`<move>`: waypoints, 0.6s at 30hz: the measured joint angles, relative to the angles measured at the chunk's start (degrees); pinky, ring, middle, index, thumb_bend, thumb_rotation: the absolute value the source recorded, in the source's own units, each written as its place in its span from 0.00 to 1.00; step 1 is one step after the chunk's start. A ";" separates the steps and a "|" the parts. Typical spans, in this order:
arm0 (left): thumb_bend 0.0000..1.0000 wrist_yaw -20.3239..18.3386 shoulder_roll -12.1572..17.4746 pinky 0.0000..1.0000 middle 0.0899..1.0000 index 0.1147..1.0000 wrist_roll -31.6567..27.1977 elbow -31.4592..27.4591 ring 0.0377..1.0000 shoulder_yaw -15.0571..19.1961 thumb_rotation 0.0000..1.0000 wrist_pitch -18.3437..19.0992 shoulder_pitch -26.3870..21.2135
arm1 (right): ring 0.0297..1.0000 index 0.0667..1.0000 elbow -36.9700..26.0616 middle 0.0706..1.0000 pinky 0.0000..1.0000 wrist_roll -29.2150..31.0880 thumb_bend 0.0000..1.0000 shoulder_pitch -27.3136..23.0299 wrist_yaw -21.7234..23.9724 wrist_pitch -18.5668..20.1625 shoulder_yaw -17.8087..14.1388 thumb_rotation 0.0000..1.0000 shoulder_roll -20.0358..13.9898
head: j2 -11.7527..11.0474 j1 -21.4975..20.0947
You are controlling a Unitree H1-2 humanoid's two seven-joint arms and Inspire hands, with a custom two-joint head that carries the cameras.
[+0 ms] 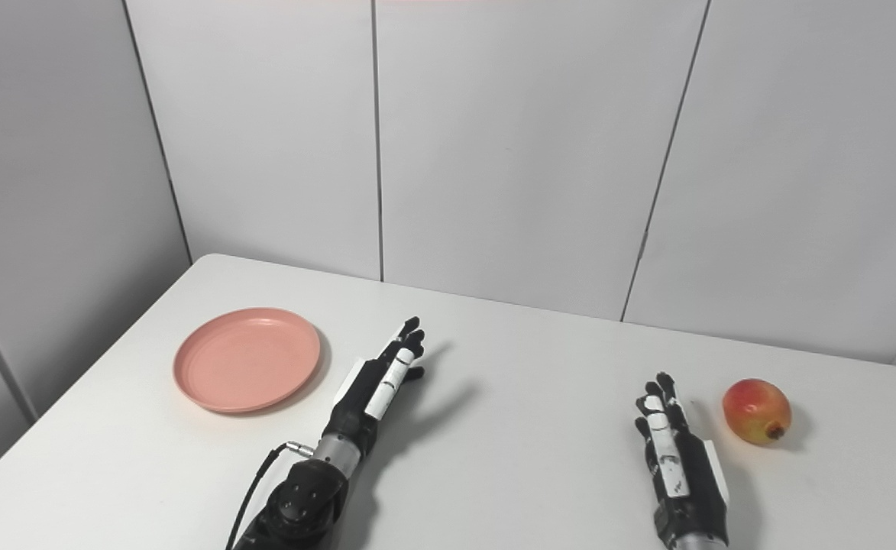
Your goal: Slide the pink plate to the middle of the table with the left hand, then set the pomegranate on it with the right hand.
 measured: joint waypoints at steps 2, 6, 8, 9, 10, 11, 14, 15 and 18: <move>0.56 0.10 -0.19 0.92 0.97 0.94 -0.02 -0.03 0.95 0.05 1.00 0.10 0.00 | 1.00 1.00 0.20 1.00 1.00 -0.01 0.51 -0.15 0.07 -0.16 0.00 0.82 -0.14 | -0.53 0.44; 0.57 0.68 -0.24 0.90 0.96 0.93 0.37 0.96 0.94 -0.02 1.00 -0.85 -0.51 | 0.99 1.00 0.27 1.00 1.00 0.03 0.48 -0.08 0.65 -0.93 0.00 0.82 -0.35 | -0.97 0.88; 0.54 0.73 -0.32 0.90 0.96 0.93 -0.05 2.07 0.94 0.24 1.00 -1.48 -1.17 | 0.98 1.00 0.36 0.99 1.00 0.18 0.49 -0.05 0.86 -1.57 -0.15 0.80 -0.39 | -1.14 1.23; 0.54 0.73 -0.35 0.90 0.96 0.93 -0.20 2.31 0.94 0.31 1.00 -1.74 -1.31 | 0.98 1.00 0.36 1.00 1.00 0.25 0.48 -0.05 0.88 -1.57 -0.30 0.80 -0.38 | -1.14 1.23; 0.54 0.73 -0.37 0.90 0.96 0.93 -0.38 2.50 0.94 0.34 1.00 -1.96 -1.43 | 0.98 1.00 0.36 1.00 1.00 0.32 0.48 -0.05 0.89 -1.57 -0.45 0.80 -0.39 | -1.23 1.41; 0.55 0.89 -0.39 0.89 0.95 0.92 -0.42 2.64 0.93 0.36 1.00 -2.14 -1.53 | 0.99 1.00 0.38 1.00 1.00 0.34 0.47 -0.08 0.89 -1.59 -0.54 0.82 -0.40 | -1.32 1.76; 0.54 1.73 -0.52 0.88 0.94 0.91 -0.26 2.65 0.92 0.56 1.00 -2.16 -1.56 | 0.99 1.00 0.65 1.00 1.00 0.27 0.46 -0.23 0.91 -1.75 -0.55 0.83 -0.56 | -1.76 2.20; 0.52 1.82 -0.57 0.88 0.94 0.92 -0.38 2.63 0.92 0.69 1.00 -2.20 -1.57 | 0.99 1.00 0.74 1.00 1.00 0.23 0.45 -0.29 0.91 -1.77 -0.54 0.83 -0.58 | -1.76 2.20; 0.50 0.64 -0.76 0.91 0.96 0.95 -3.23 2.25 0.94 1.70 1.00 -3.11 -1.56 | 0.99 1.00 0.79 1.00 1.00 0.25 0.45 -0.35 0.93 -1.81 -0.56 0.84 -0.57 | -1.94 2.55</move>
